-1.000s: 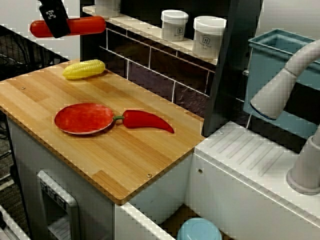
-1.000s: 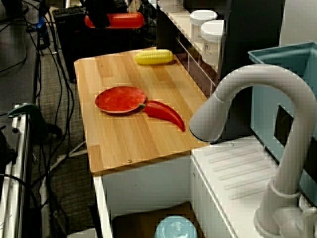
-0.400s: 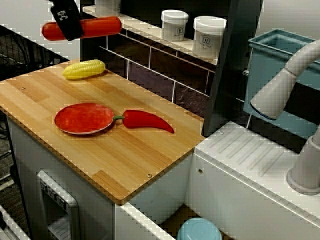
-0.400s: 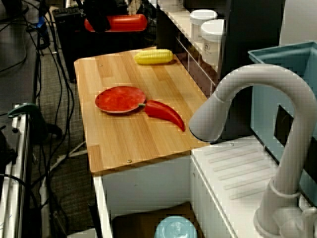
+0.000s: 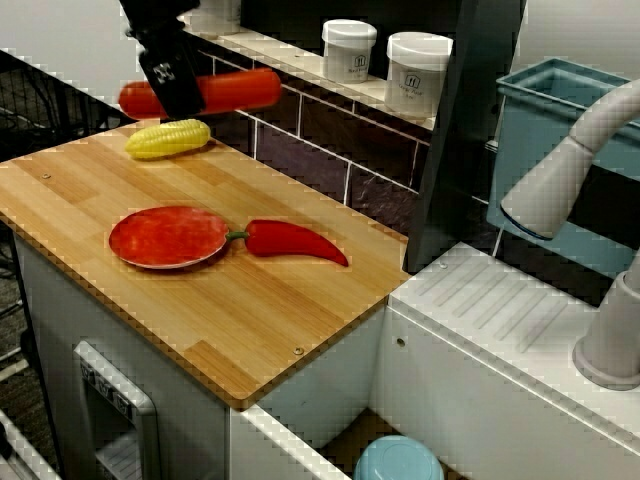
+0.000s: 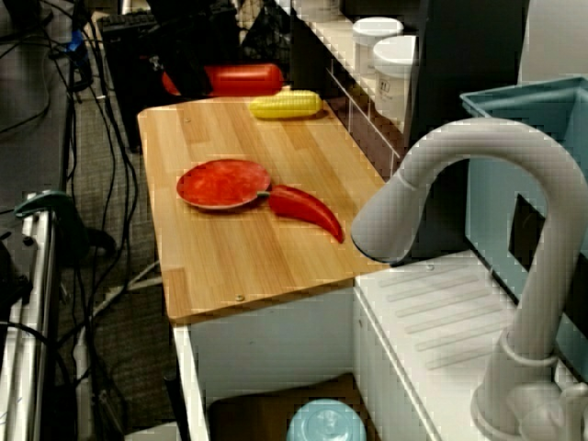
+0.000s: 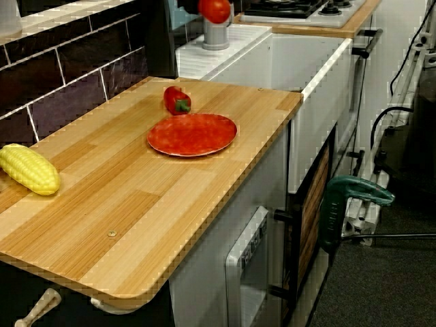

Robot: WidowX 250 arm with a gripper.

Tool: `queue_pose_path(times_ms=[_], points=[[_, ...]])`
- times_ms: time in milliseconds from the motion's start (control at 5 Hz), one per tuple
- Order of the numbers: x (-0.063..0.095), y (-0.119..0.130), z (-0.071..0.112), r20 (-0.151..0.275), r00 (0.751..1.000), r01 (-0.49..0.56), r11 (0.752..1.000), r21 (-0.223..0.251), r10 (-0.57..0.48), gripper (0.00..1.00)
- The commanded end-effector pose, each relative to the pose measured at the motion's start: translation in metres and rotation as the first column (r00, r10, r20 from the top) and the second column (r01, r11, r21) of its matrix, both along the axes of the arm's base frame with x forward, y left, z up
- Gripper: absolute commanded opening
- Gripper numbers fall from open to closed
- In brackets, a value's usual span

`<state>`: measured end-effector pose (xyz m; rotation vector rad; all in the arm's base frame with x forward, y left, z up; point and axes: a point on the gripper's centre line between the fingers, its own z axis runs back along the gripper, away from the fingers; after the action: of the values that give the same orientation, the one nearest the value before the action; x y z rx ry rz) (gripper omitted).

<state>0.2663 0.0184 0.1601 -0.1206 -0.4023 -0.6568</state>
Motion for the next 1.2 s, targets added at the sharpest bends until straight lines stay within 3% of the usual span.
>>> queue_pose_path(times_ms=[0,400,600,1000], points=[[-0.002,-0.040,-0.008,-0.019,0.998,0.063,0.998,0.011,-0.062,0.00],[0.002,-0.059,-0.008,-0.046,0.996,0.076,0.997,-0.021,-0.077,0.00],[-0.009,-0.069,-0.017,-0.053,0.994,0.099,0.995,0.003,-0.099,0.00],[-0.029,-0.070,-0.055,-0.063,0.991,0.122,0.989,0.082,-0.118,0.00]])
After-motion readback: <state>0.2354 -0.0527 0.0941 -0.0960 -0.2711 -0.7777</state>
